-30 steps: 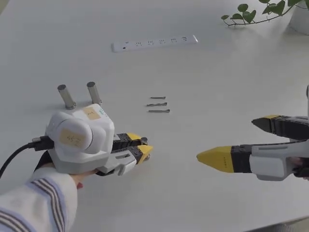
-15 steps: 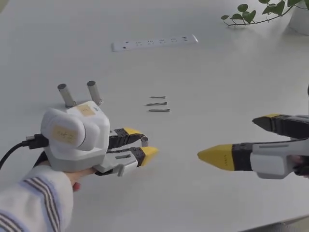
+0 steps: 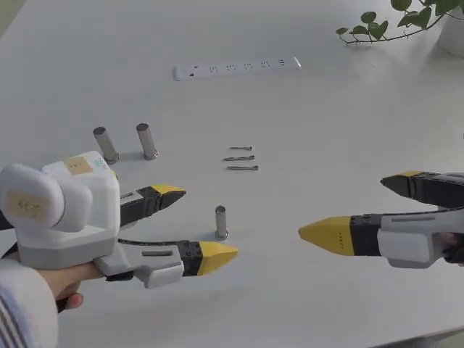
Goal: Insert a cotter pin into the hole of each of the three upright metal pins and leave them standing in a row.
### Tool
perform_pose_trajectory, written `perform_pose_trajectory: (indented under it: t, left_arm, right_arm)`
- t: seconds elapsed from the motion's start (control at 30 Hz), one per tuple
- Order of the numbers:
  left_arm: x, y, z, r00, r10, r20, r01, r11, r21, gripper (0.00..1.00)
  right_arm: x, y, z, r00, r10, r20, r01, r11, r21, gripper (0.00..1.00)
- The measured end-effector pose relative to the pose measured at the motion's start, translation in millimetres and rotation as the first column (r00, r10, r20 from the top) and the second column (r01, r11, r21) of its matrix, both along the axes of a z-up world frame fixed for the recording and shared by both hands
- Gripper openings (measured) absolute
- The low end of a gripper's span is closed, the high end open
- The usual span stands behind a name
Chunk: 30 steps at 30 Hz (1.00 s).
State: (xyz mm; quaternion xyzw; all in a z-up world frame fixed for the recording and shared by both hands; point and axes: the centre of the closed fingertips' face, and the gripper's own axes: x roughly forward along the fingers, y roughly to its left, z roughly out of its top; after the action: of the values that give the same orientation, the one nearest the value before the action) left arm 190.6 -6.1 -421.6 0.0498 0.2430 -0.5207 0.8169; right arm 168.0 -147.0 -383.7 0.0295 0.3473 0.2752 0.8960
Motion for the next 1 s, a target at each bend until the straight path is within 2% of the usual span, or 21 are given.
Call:
perform_pose_trajectory:
  t: [0.13, 0.23, 0.43, 0.5, 0.63, 0.93, 1.0]
  left_arm:
    - [-8.2, 5.3, -3.2, 0.999, 0.003, -0.034, -0.003, 1.000, 0.007, 0.78]
    - [-13.5, 7.5, -4.7, 0.999, -0.002, -0.042, 0.003, 1.000, 0.019, 0.82]
    - [-21.2, 8.4, -0.5, 0.998, -0.006, -0.057, 0.006, 1.000, 0.000, 0.96]
    - [-23.3, 9.3, -1.4, 0.998, -0.001, -0.066, 0.002, 1.000, 0.006, 0.99]
    - [-18.2, 16.0, -2.8, 0.997, 0.055, -0.054, -0.054, 0.998, 0.021, 0.99]
    - [-17.2, 28.9, -12.1, 0.991, 0.102, -0.087, -0.101, 0.995, 0.021, 0.99]
    - [-17.5, 30.4, -13.5, 0.990, 0.109, -0.091, -0.108, 0.994, 0.025, 0.99]
  right_arm:
    - [0.8, -0.9, 2.1, 1.000, 0.000, 0.006, 0.000, 1.000, -0.002, 0.95]
    - [1.0, -1.0, 3.8, 1.000, 0.001, 0.009, -0.001, 1.000, -0.001, 0.95]
    - [0.8, -1.1, 4.1, 1.000, 0.007, 0.011, -0.007, 1.000, -0.007, 0.95]
    - [0.9, -0.6, 4.3, 1.000, 0.009, 0.012, -0.009, 1.000, -0.008, 0.95]
    - [1.6, -0.4, 4.5, 1.000, 0.013, 0.013, -0.013, 1.000, -0.009, 0.95]
    - [7.5, -0.7, 6.6, 0.999, 0.037, -0.002, -0.037, 0.999, -0.030, 0.95]
    - [11.6, -1.9, 7.4, 0.999, 0.048, -0.004, -0.049, 0.998, -0.049, 0.95]
